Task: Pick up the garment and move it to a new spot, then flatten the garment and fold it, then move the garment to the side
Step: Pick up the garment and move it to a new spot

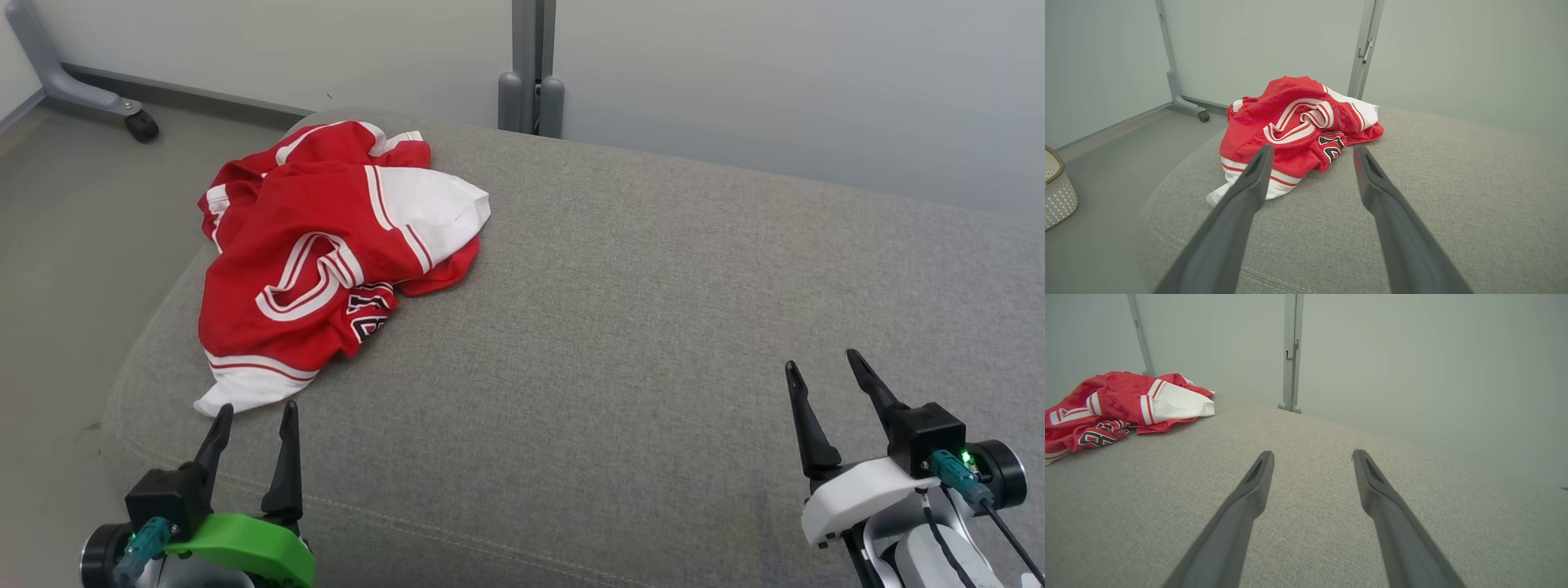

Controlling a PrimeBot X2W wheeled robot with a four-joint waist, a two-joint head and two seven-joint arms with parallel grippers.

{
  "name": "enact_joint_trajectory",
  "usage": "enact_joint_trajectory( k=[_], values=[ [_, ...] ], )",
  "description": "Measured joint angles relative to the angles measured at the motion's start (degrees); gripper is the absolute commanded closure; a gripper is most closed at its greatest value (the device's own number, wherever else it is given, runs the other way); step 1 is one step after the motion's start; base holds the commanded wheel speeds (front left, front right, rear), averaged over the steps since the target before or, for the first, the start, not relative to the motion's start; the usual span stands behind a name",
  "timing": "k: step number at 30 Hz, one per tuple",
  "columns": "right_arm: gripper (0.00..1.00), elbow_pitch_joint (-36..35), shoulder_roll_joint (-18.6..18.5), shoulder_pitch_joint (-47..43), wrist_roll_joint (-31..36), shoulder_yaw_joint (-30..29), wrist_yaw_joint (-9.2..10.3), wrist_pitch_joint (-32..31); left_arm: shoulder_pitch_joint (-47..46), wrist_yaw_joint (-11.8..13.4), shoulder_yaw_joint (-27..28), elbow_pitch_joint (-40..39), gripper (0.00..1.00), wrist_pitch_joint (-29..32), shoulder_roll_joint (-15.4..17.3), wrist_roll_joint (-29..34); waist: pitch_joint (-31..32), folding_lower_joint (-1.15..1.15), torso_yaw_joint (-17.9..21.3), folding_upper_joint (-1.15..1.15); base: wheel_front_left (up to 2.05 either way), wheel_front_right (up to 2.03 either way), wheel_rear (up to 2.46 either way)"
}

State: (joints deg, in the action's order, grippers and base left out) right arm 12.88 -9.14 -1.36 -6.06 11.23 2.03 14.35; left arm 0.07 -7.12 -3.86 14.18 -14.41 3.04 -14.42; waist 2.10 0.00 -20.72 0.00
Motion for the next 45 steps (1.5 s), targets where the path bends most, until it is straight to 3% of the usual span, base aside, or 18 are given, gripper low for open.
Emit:
enact_joint_trajectory(
  k=[13, 23, 29, 45],
  values=[
    [0.0, 0.3, 0.0, 0.0, 0.5, -0.1, -0.42, 0.0, 0.1, 0.0, 0.5, -0.2, 0.0, 0.0, -0.1, -0.5, -0.7, 0.0, 0.4, 0.0, 0.0, 0.0, 0.0],
    [0.0, -1.4, -0.5, 2.2, 2.2, 0.1, -0.65, 0.0, -0.7, 0.0, 4.3, -0.1, 0.0, 0.0, -0.3, -3.4, -4.3, 0.0, 0.5, 0.0, 0.0, 0.0, 0.0],
    [0.0, -3.1, -1.5, 5.1, 3.2, 0.5, -1.48, 0.0, -5.0, 0.0, 6.1, 0.9, 0.0, 0.0, -0.4, -6.7, -7.9, 0.0, 0.9, 0.0, 0.0, 0.0, 0.0],
    [0.0, -5.9, -3.4, 14.2, 5.6, 1.8, -2.7, 0.1, -20.8, 0.0, 12.3, 13.0, 0.0, 2.0, -1.4, -16.7, -19.3, 0.0, 3.8, 0.0, 0.0, 0.0, 0.0]
  ],
)
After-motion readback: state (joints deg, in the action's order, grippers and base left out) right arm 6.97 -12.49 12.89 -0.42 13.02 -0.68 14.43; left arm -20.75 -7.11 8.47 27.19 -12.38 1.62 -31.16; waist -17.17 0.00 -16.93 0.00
